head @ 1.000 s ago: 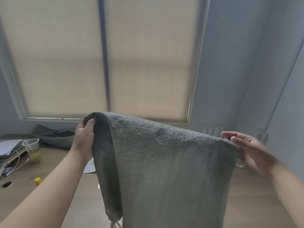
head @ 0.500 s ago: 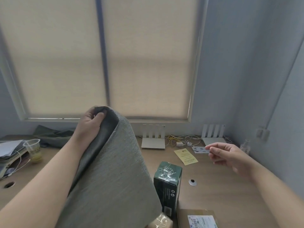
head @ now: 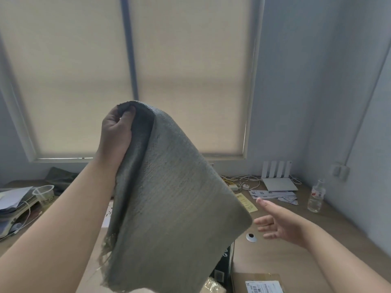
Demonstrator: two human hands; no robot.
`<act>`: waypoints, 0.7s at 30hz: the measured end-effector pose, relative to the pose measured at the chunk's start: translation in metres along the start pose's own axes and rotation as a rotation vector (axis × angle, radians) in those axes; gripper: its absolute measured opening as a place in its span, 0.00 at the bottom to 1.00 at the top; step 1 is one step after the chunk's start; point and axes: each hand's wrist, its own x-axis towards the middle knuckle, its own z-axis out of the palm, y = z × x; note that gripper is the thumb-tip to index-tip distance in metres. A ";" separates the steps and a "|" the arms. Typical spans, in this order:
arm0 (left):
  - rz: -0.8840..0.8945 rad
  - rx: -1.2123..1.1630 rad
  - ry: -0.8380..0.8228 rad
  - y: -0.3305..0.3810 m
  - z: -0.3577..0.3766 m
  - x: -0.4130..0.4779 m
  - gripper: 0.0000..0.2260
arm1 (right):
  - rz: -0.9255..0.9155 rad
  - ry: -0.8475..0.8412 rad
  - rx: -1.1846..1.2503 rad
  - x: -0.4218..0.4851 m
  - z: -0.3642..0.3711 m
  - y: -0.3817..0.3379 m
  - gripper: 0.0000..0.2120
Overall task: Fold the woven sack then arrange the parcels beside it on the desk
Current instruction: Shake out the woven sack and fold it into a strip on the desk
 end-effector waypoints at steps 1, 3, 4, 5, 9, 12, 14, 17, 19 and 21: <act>0.005 -0.013 0.010 0.002 0.004 0.000 0.08 | 0.030 -0.058 0.027 0.003 0.002 0.003 0.39; 0.008 -0.028 0.024 0.003 0.010 0.001 0.09 | 0.005 -0.157 0.127 0.007 0.004 0.009 0.40; 0.008 -0.033 0.030 0.003 0.012 0.002 0.09 | -0.050 -0.175 0.193 0.008 0.005 0.011 0.40; 0.004 -0.035 0.037 0.003 0.013 0.002 0.09 | -0.113 -0.184 0.266 0.009 0.006 0.012 0.40; -0.014 -0.015 0.052 -0.002 0.007 0.004 0.09 | -0.341 -0.116 0.430 0.009 0.000 0.006 0.40; -0.033 0.026 0.039 -0.010 -0.004 0.005 0.08 | -0.420 0.003 0.442 0.007 -0.013 -0.002 0.34; -0.048 0.054 0.037 -0.016 -0.012 0.006 0.08 | -0.464 0.084 0.392 0.007 -0.024 -0.007 0.38; -0.055 0.109 0.010 -0.023 -0.024 0.006 0.08 | -0.532 0.224 0.296 0.004 -0.040 -0.019 0.48; -0.037 0.152 -0.020 -0.028 -0.031 0.005 0.08 | -0.577 0.301 0.273 0.000 -0.052 -0.031 0.49; -0.019 0.189 -0.047 -0.032 -0.037 0.003 0.09 | -0.621 0.357 0.271 -0.004 -0.062 -0.044 0.47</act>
